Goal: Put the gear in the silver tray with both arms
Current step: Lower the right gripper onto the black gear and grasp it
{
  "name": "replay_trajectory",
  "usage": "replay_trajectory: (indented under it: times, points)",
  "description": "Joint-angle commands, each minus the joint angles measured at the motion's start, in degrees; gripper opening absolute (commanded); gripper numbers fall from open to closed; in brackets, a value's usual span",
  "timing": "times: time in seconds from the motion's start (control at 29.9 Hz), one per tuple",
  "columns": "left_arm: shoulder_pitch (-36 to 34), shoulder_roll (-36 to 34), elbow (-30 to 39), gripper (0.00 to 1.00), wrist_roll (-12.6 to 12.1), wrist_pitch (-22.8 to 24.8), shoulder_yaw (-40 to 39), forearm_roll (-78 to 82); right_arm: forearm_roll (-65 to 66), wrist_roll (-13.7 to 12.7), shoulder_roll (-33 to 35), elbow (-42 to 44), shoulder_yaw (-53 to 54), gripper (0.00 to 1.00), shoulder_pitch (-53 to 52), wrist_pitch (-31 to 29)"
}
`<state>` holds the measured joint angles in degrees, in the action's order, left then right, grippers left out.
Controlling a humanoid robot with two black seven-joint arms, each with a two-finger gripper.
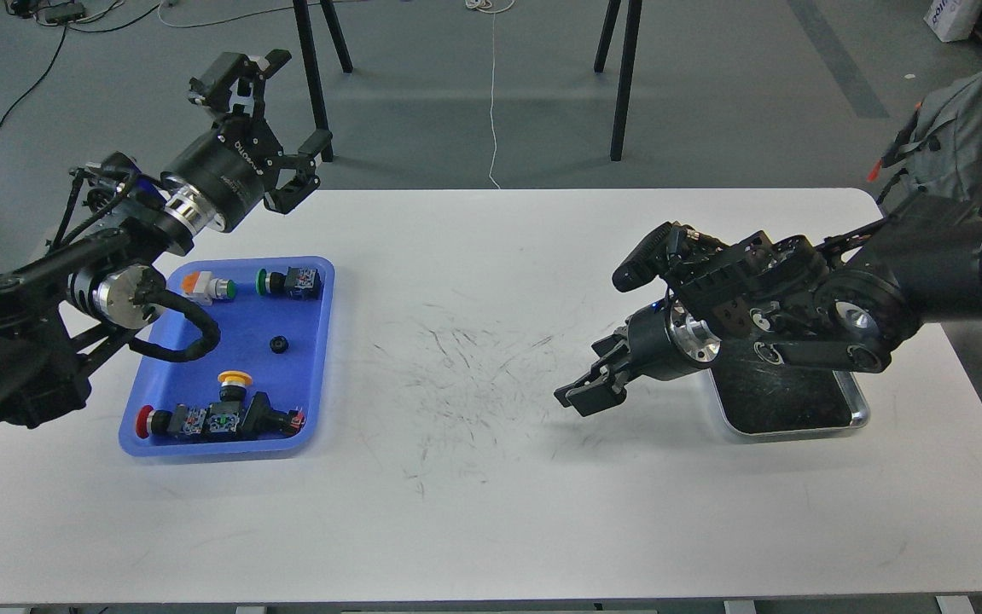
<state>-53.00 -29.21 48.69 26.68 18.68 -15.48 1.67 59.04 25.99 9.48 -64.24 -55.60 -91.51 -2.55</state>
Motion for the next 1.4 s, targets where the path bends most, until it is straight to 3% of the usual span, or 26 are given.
replay_trajectory:
  times: [0.0, 0.33, 1.0, 1.37]
  points:
    - [0.18, 0.99, 0.0, 1.0, 0.04, -0.31, -0.16, -0.88, 2.48, 0.38, -2.35, 2.36, -2.05, 0.9, -0.16, 0.0]
    - [0.18, 1.52, 0.0, 1.0, 0.39, 0.04, -2.18, -1.23, 3.71, 1.17, -9.48, 5.62, -6.88, 0.88, 0.37, -0.09]
    - [1.32, 1.7, 0.0, 1.0, 0.83, 0.57, -4.03, -2.11, 4.42, 1.7, -9.48, 9.4, -7.86, 0.8, 3.27, 0.52]
    - [1.4, 1.7, 0.0, 1.0, 1.27, 0.65, -4.12, -2.11, 4.41, 1.7, -9.48, 10.63, -7.68, 0.67, 3.88, 0.79]
